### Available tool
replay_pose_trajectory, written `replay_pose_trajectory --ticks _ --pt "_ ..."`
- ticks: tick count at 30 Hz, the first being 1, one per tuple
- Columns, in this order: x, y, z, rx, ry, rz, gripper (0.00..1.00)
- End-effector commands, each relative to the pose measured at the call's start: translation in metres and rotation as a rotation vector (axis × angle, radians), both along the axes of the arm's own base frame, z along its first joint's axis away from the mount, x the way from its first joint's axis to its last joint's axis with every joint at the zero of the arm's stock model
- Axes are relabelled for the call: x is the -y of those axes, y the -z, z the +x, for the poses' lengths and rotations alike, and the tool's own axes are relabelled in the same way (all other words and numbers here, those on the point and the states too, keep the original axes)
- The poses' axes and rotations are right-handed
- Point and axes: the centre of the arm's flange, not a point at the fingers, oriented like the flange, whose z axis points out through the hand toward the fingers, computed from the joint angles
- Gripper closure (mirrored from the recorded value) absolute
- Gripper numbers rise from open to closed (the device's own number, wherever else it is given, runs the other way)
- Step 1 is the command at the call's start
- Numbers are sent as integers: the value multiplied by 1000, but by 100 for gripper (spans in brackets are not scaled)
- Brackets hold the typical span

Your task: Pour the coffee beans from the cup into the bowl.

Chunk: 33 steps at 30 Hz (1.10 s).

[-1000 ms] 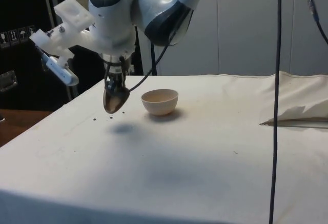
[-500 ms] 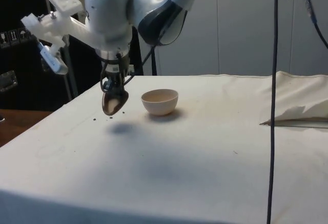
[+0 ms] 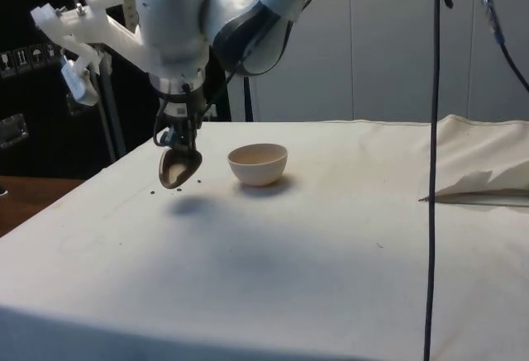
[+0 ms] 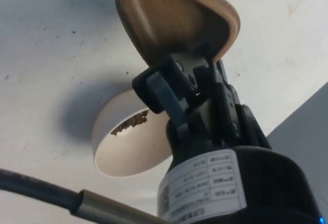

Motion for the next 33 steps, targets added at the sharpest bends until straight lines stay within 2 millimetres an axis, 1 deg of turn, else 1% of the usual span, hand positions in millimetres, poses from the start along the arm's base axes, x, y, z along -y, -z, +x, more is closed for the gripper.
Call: replay_pose_trajectory --ticks 1,2,4,11,12,14,20,21,23,29,30,31,33 --pt "1 2 1 -4 -4 24 100" --pt "0 0 1 -1 -1 7 100" --pt "4 3 4 -6 -2 41 100" --pt "11 4 8 -14 3 79 100" --pt "9 2 7 -11 8 58 100" --pt "13 5 11 -18 6 98 100" --pt "21 5 16 -30 12 139 100" --pt "20 3 15 -29 15 119 100" --pt "23 6 17 -35 13 150 100" --pt "31 8 21 -49 19 189 100" --pt "30 6 20 -49 24 171 100" --pt "32 9 21 -54 20 195 100" --pt "36 11 22 -61 23 206 100"
